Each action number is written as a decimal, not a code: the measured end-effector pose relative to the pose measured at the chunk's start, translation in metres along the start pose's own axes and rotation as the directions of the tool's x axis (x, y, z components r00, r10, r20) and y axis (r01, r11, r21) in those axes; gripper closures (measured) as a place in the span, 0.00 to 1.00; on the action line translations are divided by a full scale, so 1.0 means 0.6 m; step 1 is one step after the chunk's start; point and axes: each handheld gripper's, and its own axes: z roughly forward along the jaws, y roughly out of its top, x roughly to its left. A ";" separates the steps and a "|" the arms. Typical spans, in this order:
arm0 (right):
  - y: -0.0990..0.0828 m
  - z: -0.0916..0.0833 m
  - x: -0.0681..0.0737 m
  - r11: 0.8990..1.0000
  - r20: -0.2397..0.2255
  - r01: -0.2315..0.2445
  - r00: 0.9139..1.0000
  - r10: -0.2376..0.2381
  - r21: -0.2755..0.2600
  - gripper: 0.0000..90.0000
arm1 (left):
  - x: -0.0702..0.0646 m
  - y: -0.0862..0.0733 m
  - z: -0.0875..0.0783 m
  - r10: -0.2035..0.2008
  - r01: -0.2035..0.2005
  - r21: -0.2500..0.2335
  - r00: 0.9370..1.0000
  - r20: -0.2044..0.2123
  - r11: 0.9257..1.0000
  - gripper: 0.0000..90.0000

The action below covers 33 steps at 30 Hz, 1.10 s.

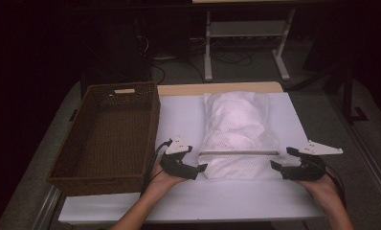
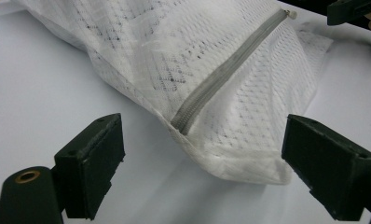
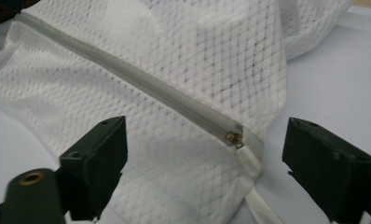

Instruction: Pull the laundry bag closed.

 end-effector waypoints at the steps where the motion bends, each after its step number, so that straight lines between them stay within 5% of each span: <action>1: -0.001 -0.002 0.003 1.000 0.000 0.003 1.000 -0.003 -0.005 0.15 | -0.003 0.000 -0.003 0.002 -0.002 -0.005 1.000 -0.005 1.000 0.14; 16: -0.031 -0.037 0.029 0.999 0.003 -0.018 1.000 0.018 -0.035 0.14 | -0.052 -0.035 -0.026 0.032 -0.033 0.017 0.999 0.031 0.999 0.13; 33: -0.070 -0.062 0.038 0.999 0.006 -0.043 0.999 0.043 -0.022 0.15 | -0.067 -0.065 -0.045 0.047 -0.048 0.045 0.998 0.035 0.998 0.14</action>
